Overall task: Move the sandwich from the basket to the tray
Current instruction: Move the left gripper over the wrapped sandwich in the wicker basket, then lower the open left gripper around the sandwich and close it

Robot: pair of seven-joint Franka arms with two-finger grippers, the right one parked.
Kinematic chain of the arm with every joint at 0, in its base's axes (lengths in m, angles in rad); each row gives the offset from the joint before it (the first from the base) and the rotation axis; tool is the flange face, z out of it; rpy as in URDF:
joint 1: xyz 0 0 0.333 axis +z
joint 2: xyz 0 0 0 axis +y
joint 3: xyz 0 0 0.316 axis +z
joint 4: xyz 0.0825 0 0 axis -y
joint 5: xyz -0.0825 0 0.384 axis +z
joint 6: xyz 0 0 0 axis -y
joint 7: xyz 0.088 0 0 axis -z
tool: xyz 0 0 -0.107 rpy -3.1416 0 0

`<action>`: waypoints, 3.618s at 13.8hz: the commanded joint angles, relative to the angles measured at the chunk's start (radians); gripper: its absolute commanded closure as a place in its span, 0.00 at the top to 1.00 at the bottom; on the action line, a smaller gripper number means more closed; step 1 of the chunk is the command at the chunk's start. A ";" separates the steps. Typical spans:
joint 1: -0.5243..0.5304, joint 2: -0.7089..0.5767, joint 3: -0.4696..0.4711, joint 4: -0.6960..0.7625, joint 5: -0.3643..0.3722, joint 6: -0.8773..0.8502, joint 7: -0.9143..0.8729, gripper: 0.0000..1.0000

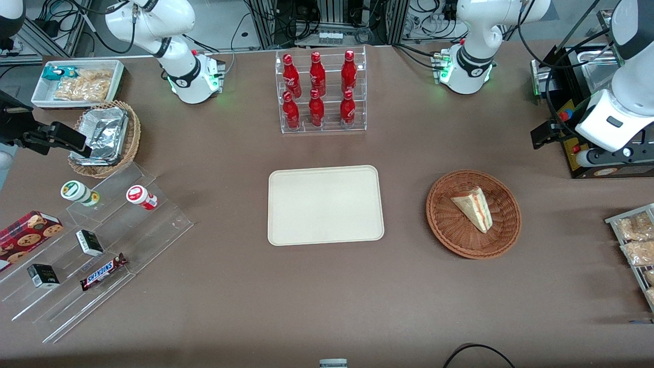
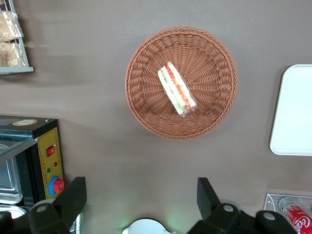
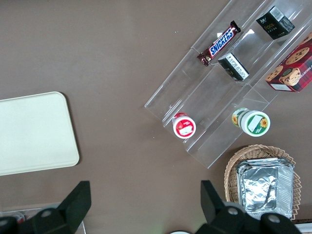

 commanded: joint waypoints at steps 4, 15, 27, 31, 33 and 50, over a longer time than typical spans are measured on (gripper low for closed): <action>-0.008 0.049 0.010 0.016 -0.013 -0.017 0.003 1.00; -0.009 0.079 0.010 -0.292 -0.008 0.320 -0.001 1.00; -0.023 0.080 0.007 -0.589 -0.010 0.771 -0.285 1.00; -0.057 0.102 0.007 -0.595 -0.010 0.806 -0.519 1.00; -0.062 0.118 0.007 -0.595 -0.010 0.837 -0.642 1.00; -0.086 0.233 0.007 -0.653 -0.017 1.021 -0.873 1.00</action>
